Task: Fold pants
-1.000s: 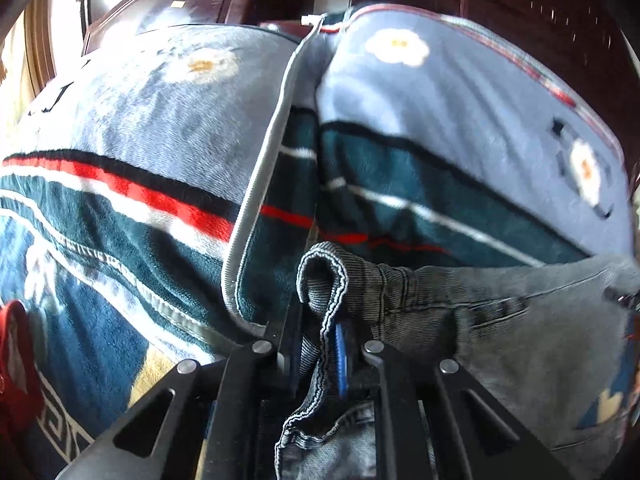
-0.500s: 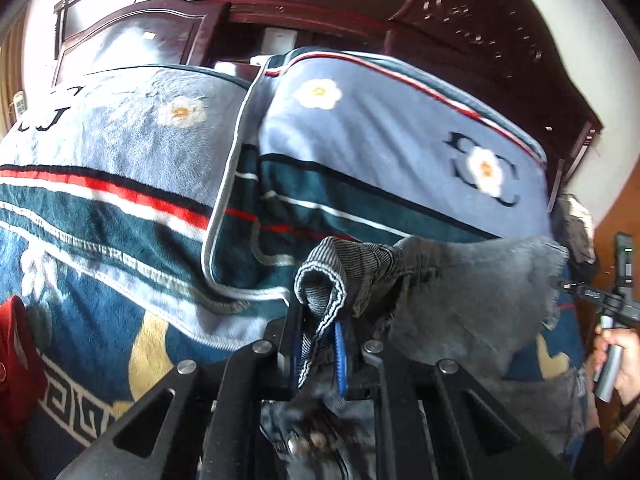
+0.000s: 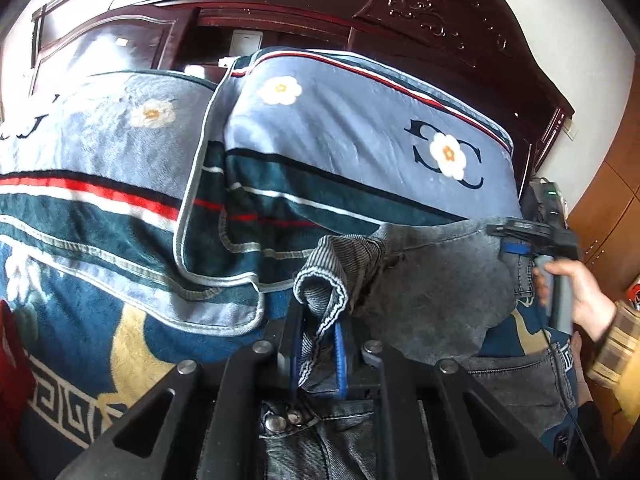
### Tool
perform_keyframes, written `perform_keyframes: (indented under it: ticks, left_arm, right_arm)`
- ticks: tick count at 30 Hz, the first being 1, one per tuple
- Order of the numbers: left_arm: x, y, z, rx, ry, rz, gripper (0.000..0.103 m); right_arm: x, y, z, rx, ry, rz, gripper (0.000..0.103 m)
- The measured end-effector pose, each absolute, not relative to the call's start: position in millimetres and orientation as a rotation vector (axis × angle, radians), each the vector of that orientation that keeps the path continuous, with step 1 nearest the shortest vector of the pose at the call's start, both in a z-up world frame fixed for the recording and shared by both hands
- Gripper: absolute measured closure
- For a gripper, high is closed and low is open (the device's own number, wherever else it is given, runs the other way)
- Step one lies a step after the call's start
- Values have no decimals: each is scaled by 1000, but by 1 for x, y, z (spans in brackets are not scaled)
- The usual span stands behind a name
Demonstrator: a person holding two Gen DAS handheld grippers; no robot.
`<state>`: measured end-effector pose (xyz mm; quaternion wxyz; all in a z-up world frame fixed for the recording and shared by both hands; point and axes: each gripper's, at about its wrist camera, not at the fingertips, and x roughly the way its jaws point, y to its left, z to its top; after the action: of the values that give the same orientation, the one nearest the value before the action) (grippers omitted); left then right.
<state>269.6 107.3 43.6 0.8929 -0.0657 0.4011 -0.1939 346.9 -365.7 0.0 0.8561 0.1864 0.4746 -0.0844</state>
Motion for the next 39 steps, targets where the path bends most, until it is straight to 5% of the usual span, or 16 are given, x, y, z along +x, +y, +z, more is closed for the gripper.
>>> perform_keyframes:
  ticks: [3, 5, 8, 25, 27, 29, 31, 39]
  left_arm:
    - [272, 106, 39, -124, 838, -403, 88]
    - [274, 106, 37, -118, 839, -400, 88]
    - [274, 110, 39, -138, 839, -398, 88]
    - [188, 135, 66, -152, 880, -483, 88]
    - [174, 132, 62, -147, 895, -502, 88]
    - [161, 130, 53, -146, 919, -518, 88]
    - [151, 128, 44, -146, 945, -529, 88]
    - [137, 130, 24, -156, 992, -547, 88]
  right_arm:
    - [368, -357, -22, 292, 1062, -259, 58]
    - [369, -353, -22, 257, 1033, -246, 92]
    - [355, -340, -10, 189, 956, -200, 95]
    - [230, -334, 54, 266, 851, 46, 94]
    - [228, -335, 56, 269, 874, 40, 81]
    - [233, -336, 58, 309, 883, 32, 52]
    - [238, -341, 63, 378, 861, 25, 43]
    - [289, -363, 33, 618, 993, -96, 43]
